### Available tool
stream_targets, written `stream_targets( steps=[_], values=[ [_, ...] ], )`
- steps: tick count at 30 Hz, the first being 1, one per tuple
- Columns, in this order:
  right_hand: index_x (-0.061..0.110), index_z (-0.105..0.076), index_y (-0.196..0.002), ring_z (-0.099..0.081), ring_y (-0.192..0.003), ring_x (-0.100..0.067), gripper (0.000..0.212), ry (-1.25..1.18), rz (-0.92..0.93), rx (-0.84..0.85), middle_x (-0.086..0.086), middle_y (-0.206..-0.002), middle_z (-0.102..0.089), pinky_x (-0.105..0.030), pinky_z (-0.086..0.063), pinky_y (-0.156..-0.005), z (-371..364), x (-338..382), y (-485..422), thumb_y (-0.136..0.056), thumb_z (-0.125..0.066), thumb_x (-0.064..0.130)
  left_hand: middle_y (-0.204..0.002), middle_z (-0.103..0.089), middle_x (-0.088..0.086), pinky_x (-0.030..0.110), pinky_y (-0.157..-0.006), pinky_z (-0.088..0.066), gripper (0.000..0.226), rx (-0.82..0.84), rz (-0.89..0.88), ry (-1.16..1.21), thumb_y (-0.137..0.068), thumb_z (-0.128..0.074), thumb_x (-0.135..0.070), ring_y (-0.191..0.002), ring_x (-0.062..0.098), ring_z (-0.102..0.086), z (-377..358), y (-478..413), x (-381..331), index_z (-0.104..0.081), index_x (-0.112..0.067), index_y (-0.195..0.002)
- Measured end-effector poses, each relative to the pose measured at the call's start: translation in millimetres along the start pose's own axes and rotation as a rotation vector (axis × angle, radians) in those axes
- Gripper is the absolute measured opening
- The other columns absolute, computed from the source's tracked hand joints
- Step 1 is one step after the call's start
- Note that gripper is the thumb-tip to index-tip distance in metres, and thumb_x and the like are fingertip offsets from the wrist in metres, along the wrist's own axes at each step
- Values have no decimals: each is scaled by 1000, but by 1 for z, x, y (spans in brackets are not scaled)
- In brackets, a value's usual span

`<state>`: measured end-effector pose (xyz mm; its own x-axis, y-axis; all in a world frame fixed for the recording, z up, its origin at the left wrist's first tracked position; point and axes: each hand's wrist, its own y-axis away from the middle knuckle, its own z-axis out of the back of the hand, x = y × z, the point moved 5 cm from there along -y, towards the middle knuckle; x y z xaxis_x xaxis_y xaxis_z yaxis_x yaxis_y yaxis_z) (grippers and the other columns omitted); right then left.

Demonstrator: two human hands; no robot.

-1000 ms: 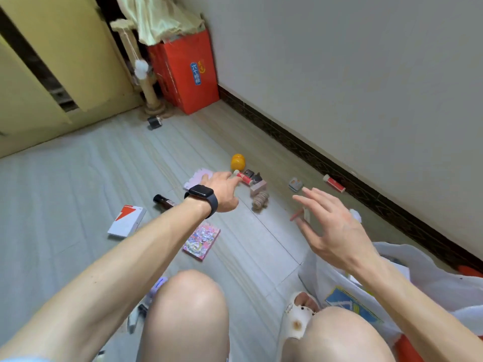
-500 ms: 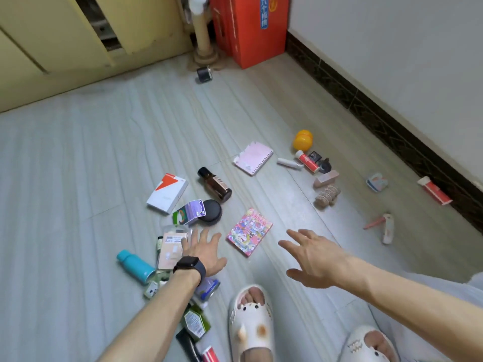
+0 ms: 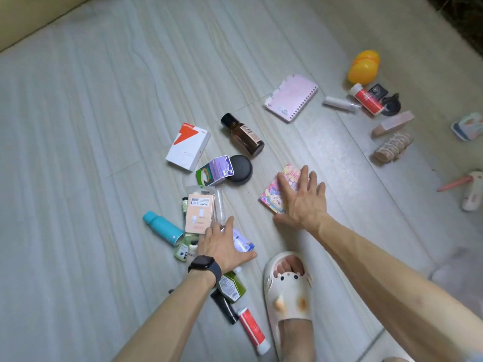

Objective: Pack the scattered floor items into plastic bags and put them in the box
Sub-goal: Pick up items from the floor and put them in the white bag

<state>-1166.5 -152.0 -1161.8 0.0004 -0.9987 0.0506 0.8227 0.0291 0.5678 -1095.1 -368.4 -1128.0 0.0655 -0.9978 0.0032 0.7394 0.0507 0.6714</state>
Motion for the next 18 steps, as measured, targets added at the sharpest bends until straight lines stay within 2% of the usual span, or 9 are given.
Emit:
stream_targets(
  steps=[2,4,6,9,13,18],
  values=[
    [31,-11,-153,-30,-127,-43,116,-53,-36,-59,-28,-145,-23,-47,-36,-101,2,-8,8,-57,-66,67,-141,-43,8,37,-104,-33,114,6,33,82,-65,-64,-78,-126,32,-44,-4,-1,-4,-16,-23,-152],
    [25,-18,-150,-39,-109,-37,120,-98,-98,-74,-19,-126,-36,-42,-41,-89,3,-22,19,-49,-70,63,-142,-43,7,37,-104,-34,111,-4,86,214,-65,-71,-70,-127,33,-44,-4,-3,-6,-21,-17,-149],
    [23,-14,-151,-41,-104,-36,128,-133,-156,-54,-18,-120,-37,-41,-41,-89,-1,-41,30,-46,-73,64,-139,-43,6,38,-101,-38,105,-14,111,276,-64,-75,-62,-125,34,-46,-4,-4,-11,-26,-15,-143],
    [24,-11,-151,-42,-108,-38,132,-166,-206,-20,-19,-124,-40,-42,-39,-94,-5,-70,46,-45,-70,74,-130,-44,6,35,-94,-43,90,-50,82,323,-66,-76,-52,-118,32,-52,-3,-3,-19,-34,-14,-135],
    [28,-17,-144,-44,-111,-38,127,-250,-241,48,-19,-126,-43,-44,-40,-95,10,-94,67,-40,-70,77,-134,-41,4,34,-93,-44,97,-77,57,411,-65,-77,-53,-118,29,-52,1,5,-23,-31,-19,-144],
    [31,-20,-143,-42,-113,-36,117,-273,-149,72,-16,-127,-41,-42,-41,-92,60,-109,101,-49,-77,70,-134,-42,3,37,-97,-45,100,-115,-44,493,-60,-78,-57,-119,31,-52,34,20,-46,-32,-24,-142]
  ],
)
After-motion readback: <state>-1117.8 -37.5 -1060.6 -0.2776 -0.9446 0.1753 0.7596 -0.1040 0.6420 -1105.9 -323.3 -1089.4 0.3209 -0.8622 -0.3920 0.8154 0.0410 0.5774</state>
